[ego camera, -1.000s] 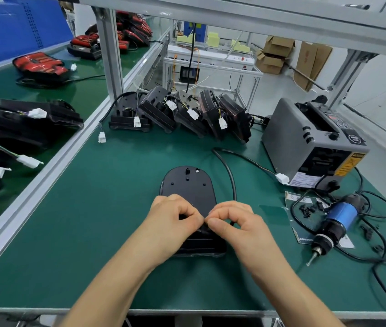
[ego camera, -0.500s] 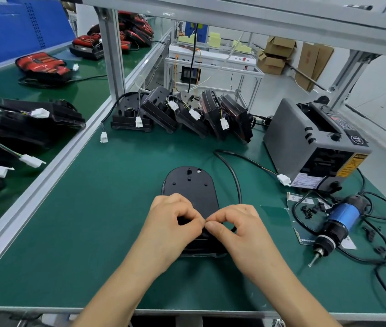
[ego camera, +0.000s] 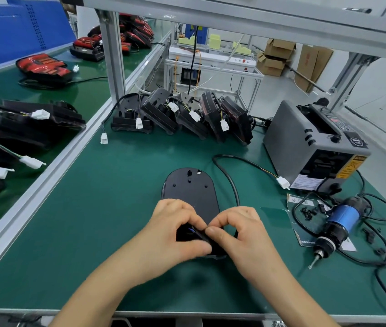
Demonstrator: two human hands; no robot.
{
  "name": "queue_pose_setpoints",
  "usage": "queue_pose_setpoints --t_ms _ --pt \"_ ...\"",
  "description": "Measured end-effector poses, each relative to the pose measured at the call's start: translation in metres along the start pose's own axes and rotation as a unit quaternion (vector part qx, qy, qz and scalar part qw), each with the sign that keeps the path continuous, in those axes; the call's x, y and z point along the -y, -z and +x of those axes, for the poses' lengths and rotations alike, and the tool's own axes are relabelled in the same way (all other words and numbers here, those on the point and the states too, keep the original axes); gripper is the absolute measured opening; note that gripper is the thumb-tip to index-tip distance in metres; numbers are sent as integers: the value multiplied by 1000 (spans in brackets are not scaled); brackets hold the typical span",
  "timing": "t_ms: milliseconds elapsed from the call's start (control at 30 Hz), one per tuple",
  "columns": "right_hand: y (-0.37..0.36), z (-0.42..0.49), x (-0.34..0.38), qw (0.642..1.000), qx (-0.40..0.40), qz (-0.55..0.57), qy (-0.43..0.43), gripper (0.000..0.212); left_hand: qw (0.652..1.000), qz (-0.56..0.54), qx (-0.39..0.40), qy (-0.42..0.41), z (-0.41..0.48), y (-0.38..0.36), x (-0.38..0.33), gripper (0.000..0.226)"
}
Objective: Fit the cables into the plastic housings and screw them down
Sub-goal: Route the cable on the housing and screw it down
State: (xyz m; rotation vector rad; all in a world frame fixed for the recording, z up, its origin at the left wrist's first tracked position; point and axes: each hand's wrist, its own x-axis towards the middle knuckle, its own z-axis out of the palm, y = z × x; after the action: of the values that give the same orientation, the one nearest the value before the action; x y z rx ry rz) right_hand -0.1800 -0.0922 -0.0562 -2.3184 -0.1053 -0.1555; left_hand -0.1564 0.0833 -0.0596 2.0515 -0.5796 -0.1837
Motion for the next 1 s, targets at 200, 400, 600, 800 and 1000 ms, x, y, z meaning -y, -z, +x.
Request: queue_pose_setpoints --t_ms 200,400,600,800,1000 --pt "1 0 1 1000 22 5 -12 25 982 127 -73 -118 -3 -9 9 13" --pt "5 3 4 998 50 9 -27 27 942 241 -157 -170 -7 -18 14 21" --pt "9 4 6 997 67 23 -35 26 904 291 -211 -231 -5 -21 13 12" --pt "23 14 12 988 148 -16 -40 21 870 321 -276 -252 -4 -28 20 16" --pt "32 22 14 979 197 -1 -51 19 837 337 -318 -291 -2 -34 20 13"
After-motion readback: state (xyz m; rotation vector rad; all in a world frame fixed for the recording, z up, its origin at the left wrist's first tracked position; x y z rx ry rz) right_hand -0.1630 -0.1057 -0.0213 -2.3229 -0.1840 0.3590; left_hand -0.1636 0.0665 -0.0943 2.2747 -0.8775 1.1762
